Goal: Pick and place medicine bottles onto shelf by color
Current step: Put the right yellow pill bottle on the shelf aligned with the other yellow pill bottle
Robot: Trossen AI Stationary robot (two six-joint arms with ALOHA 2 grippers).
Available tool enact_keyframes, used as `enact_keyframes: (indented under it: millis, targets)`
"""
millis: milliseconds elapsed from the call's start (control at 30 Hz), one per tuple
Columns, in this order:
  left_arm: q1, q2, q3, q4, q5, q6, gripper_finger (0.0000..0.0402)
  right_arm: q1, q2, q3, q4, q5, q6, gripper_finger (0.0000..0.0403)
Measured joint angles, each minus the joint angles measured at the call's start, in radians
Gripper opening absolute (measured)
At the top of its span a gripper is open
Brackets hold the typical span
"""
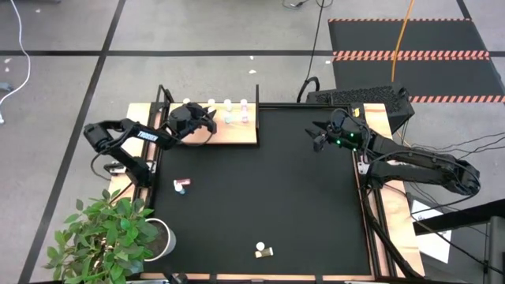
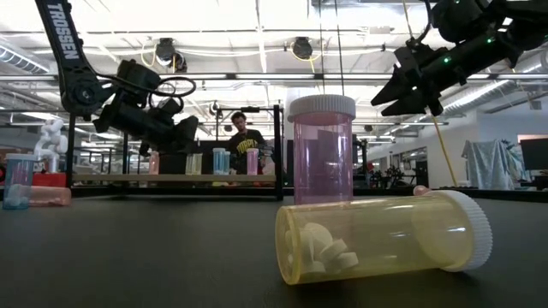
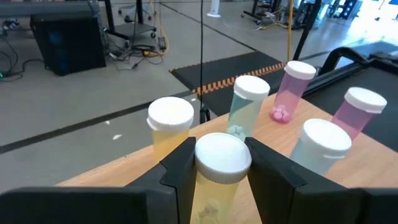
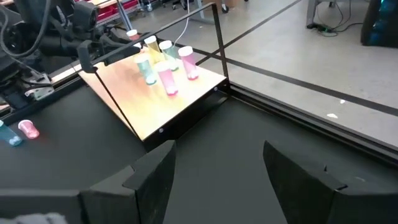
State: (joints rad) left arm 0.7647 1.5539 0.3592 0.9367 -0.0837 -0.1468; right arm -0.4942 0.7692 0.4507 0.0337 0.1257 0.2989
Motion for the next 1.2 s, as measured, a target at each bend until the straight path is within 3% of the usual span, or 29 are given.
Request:
enact_keyframes:
  millis: [433,900,1200]
  targets:
    - [0.0,0.0,0.0,-0.005,-0.046,-0.123,0.0134,0.0,0.0,0.0,0.0,0.0,0.002,0.024]
    - [-0.001,0.0,0.0,-0.005,-0.048,-0.177,0.0236,0.0,0.0,0.0,0.0,-0.001,0.003,0.024]
    - [-0.002,0.0,0.0,-0.005,-0.028,-0.172,0.021,0.0,0.0,0.0,-0.001,-0.027,0.003,0.024]
